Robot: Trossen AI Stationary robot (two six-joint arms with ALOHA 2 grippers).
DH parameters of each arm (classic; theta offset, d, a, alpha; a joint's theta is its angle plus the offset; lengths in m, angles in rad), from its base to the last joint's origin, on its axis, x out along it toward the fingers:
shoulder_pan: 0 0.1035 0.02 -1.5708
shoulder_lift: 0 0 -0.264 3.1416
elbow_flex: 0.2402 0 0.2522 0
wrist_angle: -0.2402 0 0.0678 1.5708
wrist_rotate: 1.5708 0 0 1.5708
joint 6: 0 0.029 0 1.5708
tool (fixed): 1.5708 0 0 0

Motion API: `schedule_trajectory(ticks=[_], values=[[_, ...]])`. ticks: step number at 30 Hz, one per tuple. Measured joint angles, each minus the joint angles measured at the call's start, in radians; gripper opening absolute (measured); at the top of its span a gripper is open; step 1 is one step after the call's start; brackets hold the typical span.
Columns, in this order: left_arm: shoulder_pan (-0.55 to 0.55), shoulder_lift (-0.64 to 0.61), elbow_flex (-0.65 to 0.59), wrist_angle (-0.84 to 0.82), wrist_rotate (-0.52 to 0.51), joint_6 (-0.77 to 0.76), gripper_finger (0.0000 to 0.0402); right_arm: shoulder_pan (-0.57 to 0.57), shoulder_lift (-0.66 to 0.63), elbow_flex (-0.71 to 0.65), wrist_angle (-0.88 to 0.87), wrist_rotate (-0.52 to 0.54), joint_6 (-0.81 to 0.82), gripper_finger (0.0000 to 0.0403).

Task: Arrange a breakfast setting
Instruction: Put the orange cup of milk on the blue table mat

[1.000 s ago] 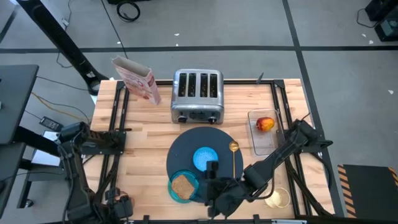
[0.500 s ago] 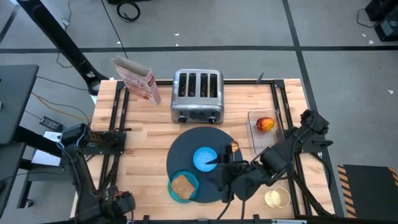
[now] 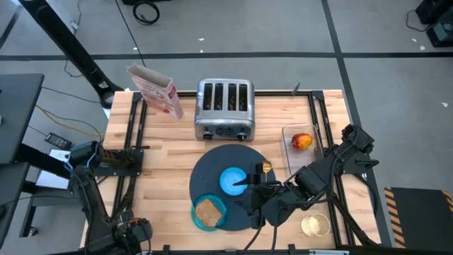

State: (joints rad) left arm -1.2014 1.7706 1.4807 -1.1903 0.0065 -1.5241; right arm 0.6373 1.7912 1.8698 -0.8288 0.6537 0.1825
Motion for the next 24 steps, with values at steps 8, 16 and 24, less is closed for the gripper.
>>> schedule_trajectory(ticks=[8, 16, 24], values=[[-0.025, 0.04, 0.0, 0.049, 0.007, 0.044, 0.0173, 0.0, 0.0, 0.0, 0.0, 0.0, 0.001, 0.0242], [-0.021, 0.071, 0.0, 0.04, 0.007, 0.044, 0.0163, 0.0, 0.0, 0.0, 0.0, 0.0, 0.0, 0.0242], [0.007, 0.071, 0.0, 0.04, 0.014, 0.045, 0.0079, 0.0, 0.0, 0.0, 0.0, 0.0, 0.0, 0.0242]])
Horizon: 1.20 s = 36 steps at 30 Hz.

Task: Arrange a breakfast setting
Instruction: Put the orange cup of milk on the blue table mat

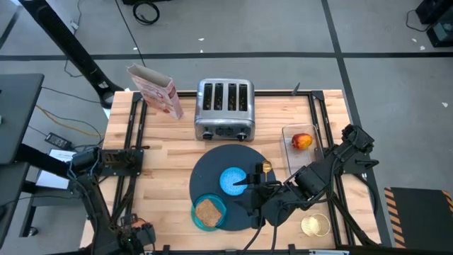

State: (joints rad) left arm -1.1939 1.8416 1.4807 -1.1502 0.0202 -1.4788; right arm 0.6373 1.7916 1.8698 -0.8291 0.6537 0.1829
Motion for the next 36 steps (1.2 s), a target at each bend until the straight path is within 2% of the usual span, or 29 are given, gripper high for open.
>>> schedule_trajectory(ticks=[6, 13, 18, 26, 36], values=[[0.024, -0.002, 0.0, -0.004, 0.005, 0.024, 0.0015, 0.0, 0.0, 0.0, 0.0, 0.0, -0.001, 0.0242], [0.057, -0.003, 0.001, -0.008, 0.024, 0.029, 0.002, 0.0, 0.0, 0.0, -0.001, -0.001, -0.003, 0.0242], [0.098, -0.005, 0.054, -0.07, 0.03, 0.077, 0.0014, 0.0, 0.0, 0.0, -0.015, -0.019, -0.003, 0.0242], [0.187, -0.005, 0.107, -0.132, 0.031, 0.195, 0.0014, 0.0, 0.001, 0.0, -0.064, -0.019, -0.003, 0.0242], [0.352, -0.006, 0.173, -0.26, -0.002, 0.394, 0.0016, 0.008, 0.0, 0.0, -0.123, -0.019, 0.001, 0.0242]])
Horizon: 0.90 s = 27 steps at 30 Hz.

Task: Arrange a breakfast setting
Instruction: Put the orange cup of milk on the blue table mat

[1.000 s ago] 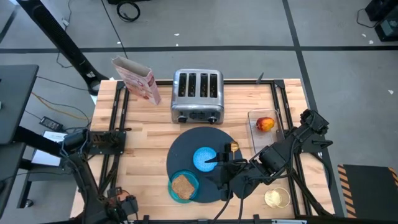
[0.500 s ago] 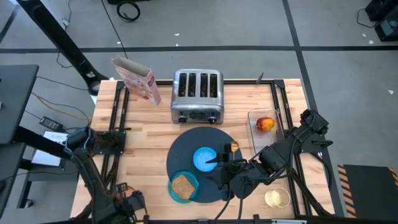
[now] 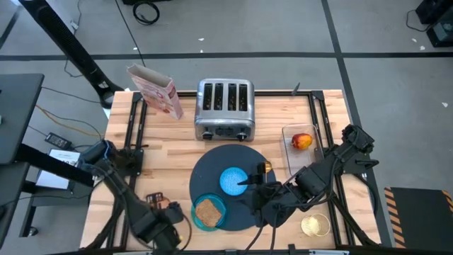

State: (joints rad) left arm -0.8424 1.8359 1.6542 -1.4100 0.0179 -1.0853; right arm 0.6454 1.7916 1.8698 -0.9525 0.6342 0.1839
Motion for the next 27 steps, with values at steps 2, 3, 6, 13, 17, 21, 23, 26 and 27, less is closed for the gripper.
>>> schedule_trajectory(ticks=[2, 3, 6, 13, 17, 21, 23, 26, 27], values=[[0.033, 0.0, 0.004, -0.011, -0.004, 0.051, 0.0015, 0.003, -0.002, 0.0, -0.008, 0.0, 0.005, 0.0242], [0.051, 0.0, 0.005, -0.011, -0.008, 0.077, 0.0015, 0.006, -0.006, 0.0, -0.016, 0.0, 0.006, 0.0242], [0.101, 0.0, 0.005, -0.016, -0.031, 0.157, 0.0015, 0.017, -0.017, 0.0, -0.032, 0.0, 0.015, 0.0242], [0.221, 0.0, 0.005, -0.019, -0.07, 0.37, 0.0014, 0.04, -0.052, 0.0, -0.116, -0.004, 0.105, 0.0242], [0.291, 0.0, 0.005, -0.017, -0.096, 0.495, 0.0014, 0.056, -0.073, 0.0, -0.142, -0.004, 0.14, 0.0242], [0.369, 0.0, 0.005, -0.007, -0.126, 0.615, 0.0014, 0.075, -0.083, 0.0, -0.16, -0.003, 0.162, 0.0242], [0.41, 0.0, 0.005, 0.007, -0.137, 0.682, 0.0014, 0.082, -0.084, 0.0, -0.171, -0.003, 0.176, 0.0242], [0.471, 0.0, 0.005, 0.037, -0.156, 0.774, 0.0014, 0.091, -0.084, 0.0, -0.189, -0.004, 0.201, 0.0242], [0.492, 0.001, 0.005, 0.046, -0.163, 0.799, 0.0014, 0.093, -0.084, 0.0, -0.194, -0.004, 0.212, 0.0242]])
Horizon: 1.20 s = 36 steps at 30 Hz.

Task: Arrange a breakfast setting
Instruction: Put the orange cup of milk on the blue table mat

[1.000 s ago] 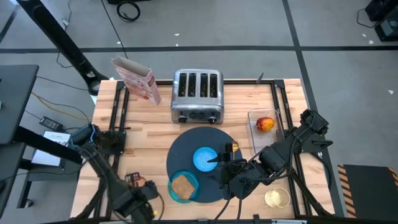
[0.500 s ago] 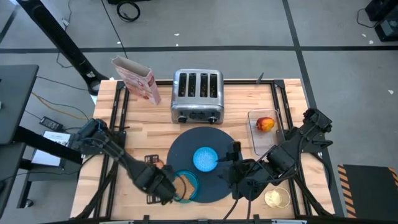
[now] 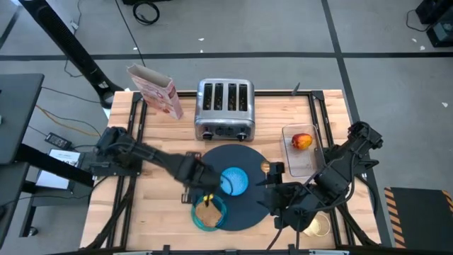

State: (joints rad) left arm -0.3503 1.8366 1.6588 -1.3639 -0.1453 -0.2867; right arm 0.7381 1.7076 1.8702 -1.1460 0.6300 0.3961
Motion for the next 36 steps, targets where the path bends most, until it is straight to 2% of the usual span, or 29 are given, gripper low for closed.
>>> schedule_trajectory(ticks=[7, 12, 22, 36], values=[[0.137, 0.003, -0.013, 0.087, -0.018, 0.126, 0.0014, 0.013, -0.011, 0.0, -0.026, -0.003, 0.083, 0.0242], [0.197, 0.021, -0.015, 0.14, -0.017, 0.215, 0.0014, 0.013, -0.011, 0.0, -0.031, -0.025, 0.135, 0.0242], [0.236, 0.087, -0.015, 0.197, -0.008, 0.295, 0.0014, -0.004, -0.012, 0.0, -0.038, -0.028, 0.187, 0.0242], [0.236, 0.14, -0.013, 0.234, 0.01, 0.311, 0.002, -0.046, -0.012, 0.0, -0.016, -0.029, 0.168, 0.0242]])
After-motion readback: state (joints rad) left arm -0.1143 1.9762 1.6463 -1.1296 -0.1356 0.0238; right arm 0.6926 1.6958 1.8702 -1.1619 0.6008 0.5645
